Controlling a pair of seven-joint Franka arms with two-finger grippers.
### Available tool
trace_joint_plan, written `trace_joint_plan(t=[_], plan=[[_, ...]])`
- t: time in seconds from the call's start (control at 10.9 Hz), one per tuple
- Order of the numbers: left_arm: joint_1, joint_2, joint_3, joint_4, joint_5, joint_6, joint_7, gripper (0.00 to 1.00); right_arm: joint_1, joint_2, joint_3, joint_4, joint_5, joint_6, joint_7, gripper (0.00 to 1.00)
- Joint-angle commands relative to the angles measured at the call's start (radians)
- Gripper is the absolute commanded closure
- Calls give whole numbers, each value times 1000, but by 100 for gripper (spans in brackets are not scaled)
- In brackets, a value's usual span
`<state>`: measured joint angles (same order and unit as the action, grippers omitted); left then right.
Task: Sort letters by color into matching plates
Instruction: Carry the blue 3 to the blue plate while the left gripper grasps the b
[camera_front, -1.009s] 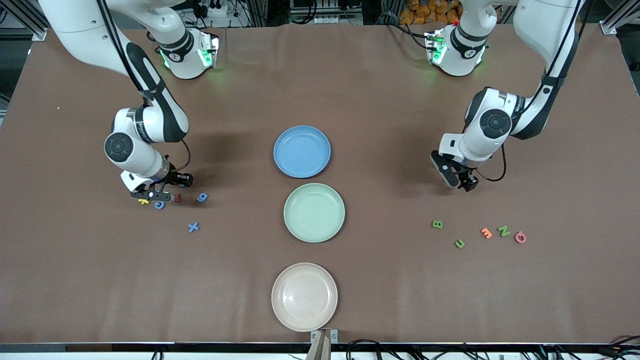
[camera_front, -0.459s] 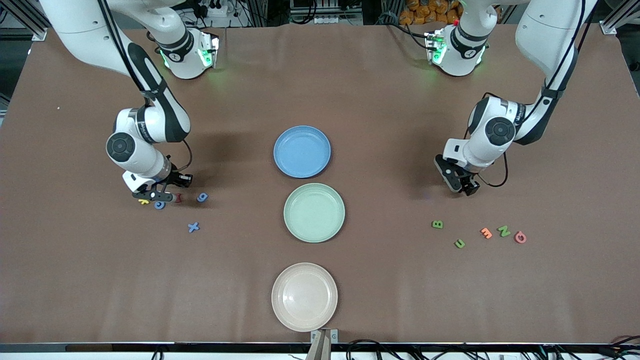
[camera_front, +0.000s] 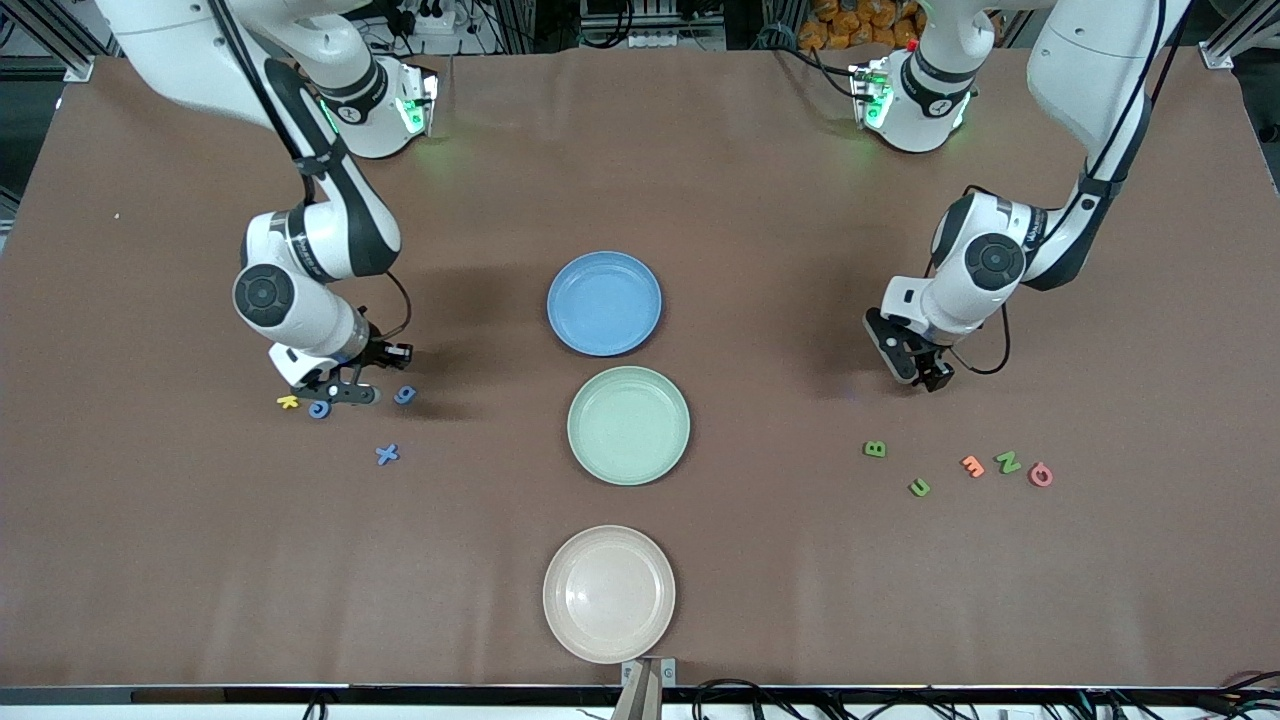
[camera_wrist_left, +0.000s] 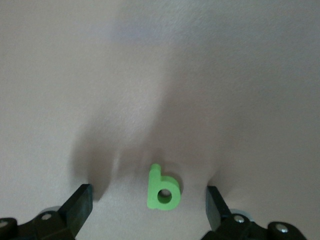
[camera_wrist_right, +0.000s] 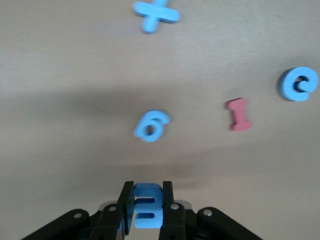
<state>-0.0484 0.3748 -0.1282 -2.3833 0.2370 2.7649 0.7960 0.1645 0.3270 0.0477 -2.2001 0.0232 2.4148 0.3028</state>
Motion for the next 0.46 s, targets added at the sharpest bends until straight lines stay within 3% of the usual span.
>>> trace_joint_plan(t=[0.0, 0.18, 0.37], plan=[[2, 1, -17, 7, 33, 10, 52, 0, 19, -20, 113, 40, 11, -57, 131, 100], [4, 2, -24, 6, 33, 10, 57, 0, 41, -20, 188, 62, 9, -56, 214, 100], [13, 3, -24, 6, 33, 12, 55, 0, 129, -14, 213, 89, 9, -56, 352, 100]])
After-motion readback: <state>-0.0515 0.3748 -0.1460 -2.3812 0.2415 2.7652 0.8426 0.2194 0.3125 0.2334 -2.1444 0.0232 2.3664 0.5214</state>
